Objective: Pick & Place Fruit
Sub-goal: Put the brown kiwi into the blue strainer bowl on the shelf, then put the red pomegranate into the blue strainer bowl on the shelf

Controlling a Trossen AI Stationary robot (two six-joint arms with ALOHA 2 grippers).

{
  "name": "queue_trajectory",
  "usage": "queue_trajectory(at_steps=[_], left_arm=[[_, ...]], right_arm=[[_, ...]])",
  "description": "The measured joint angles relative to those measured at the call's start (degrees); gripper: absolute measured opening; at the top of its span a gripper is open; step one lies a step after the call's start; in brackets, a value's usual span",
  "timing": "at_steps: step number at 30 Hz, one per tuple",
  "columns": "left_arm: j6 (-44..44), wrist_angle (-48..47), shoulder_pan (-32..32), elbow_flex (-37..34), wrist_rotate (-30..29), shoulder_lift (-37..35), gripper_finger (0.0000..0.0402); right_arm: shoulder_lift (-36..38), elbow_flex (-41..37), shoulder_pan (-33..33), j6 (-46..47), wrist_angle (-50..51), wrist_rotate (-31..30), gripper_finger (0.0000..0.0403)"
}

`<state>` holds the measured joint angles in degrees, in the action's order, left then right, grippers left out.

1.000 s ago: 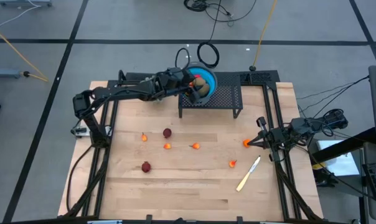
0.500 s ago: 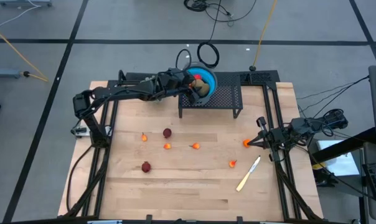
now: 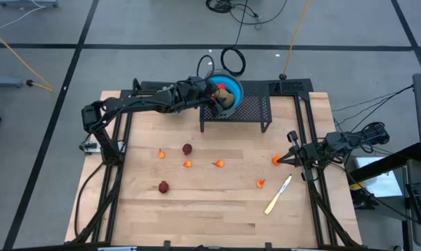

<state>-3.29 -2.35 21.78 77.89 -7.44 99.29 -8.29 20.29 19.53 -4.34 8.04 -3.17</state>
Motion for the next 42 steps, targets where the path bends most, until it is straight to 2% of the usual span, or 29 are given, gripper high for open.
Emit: queue_trajectory(at_steps=[10,17,20,25,28,42], left_arm=[[3.18,-1.06,0.16,2.53,-0.07,-0.43,0.0285],[3.07,-11.03,-2.34,10.97,-0.36,-0.72,0.0278],[1.32,-16.52,-4.59,13.77,-2.9,-0.72,0.0265],[1.02,-20.55,-9.87,14.72,-10.54,-0.89,0.023],[1.63,-21.42,-13.24,14.71,-13.04,-1.14,0.0199],[-7.34,-22.01,-23.44,14.71,-13.14,-1.27,0.001]], right_arm=[[-0.02,0.0,0.01,0.27,0.0,0.01,0.0001],[-0.02,0.02,0.02,0.59,-0.01,0.01,0.0001],[-0.02,0.02,0.02,0.61,-0.01,0.03,0.0001],[-0.02,0.02,0.02,0.61,0.55,0.23,0.0001],[-0.02,0.02,0.0,0.61,1.06,0.25,0.0001],[-0.02,0.04,0.0,0.61,2.18,0.45,0.0001]])
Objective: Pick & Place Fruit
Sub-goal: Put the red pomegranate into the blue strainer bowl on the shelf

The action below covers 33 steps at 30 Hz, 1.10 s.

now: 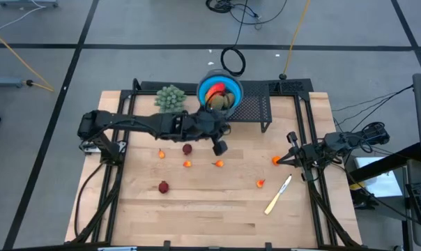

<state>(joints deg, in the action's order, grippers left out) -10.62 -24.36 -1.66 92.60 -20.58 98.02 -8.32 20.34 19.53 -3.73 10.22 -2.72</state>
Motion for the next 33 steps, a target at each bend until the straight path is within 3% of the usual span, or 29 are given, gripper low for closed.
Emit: queue_trajectory(at_steps=[10,23,33], left_arm=[[-6.07,-0.61,-4.46,-0.56,1.05,0.02,0.0003],[-28.06,-0.35,-12.06,-13.15,1.13,0.11,0.0004],[-35.57,-4.42,-16.3,-17.29,0.14,-0.35,0.0002]], right_arm=[[0.0,0.02,0.02,0.0,1.04,0.02,0.0001],[0.0,0.02,0.02,-0.01,2.51,2.12,0.0001],[1.37,0.02,0.02,0.04,2.54,3.06,0.0]])
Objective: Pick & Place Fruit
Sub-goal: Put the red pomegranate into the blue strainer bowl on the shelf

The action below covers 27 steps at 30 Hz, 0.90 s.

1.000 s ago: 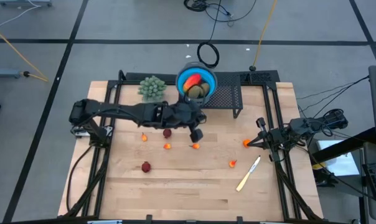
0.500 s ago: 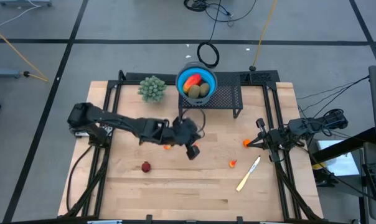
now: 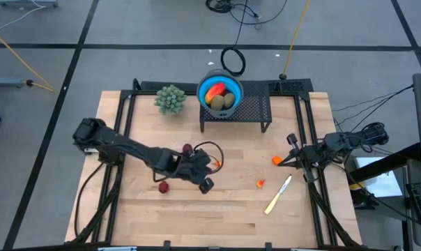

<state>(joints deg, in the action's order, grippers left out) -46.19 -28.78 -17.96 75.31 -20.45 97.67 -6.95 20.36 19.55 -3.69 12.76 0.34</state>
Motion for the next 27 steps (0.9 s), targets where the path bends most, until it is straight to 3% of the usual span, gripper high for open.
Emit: queue_trajectory(at_steps=[13,22,27], left_arm=[[-8.0,-20.99,-2.75,0.02,1.53,-5.48,0.0002],[-9.7,-29.19,-4.19,0.01,-1.21,-10.47,0.0004],[-13.93,-29.5,-5.35,-4.13,-0.63,-13.79,0.0002]], right_arm=[[2.57,0.0,0.0,0.01,1.44,-0.02,0.0],[3.38,-0.04,0.0,0.01,2.53,-0.13,0.0],[3.38,-0.04,0.02,0.01,2.54,-0.15,0.0]])
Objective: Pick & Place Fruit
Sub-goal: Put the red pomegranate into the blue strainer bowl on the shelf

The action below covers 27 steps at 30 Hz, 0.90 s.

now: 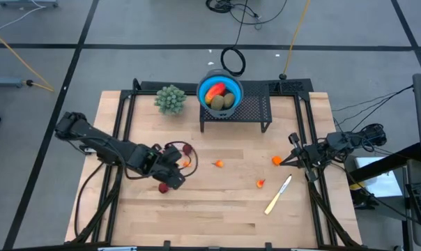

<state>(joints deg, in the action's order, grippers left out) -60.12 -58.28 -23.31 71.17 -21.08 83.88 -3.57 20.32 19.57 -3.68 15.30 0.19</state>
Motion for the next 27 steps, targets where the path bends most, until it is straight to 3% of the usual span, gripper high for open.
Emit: queue_trajectory(at_steps=[13,27], left_arm=[[-12.19,12.24,-6.38,-17.94,-0.02,-10.84,0.0004],[-19.75,15.16,-10.34,-27.12,1.09,-16.11,0.0005]], right_arm=[[0.0,0.0,-0.02,0.0,-0.02,-0.07,0.0],[0.0,0.0,-0.02,0.0,-0.02,-0.11,0.0]])
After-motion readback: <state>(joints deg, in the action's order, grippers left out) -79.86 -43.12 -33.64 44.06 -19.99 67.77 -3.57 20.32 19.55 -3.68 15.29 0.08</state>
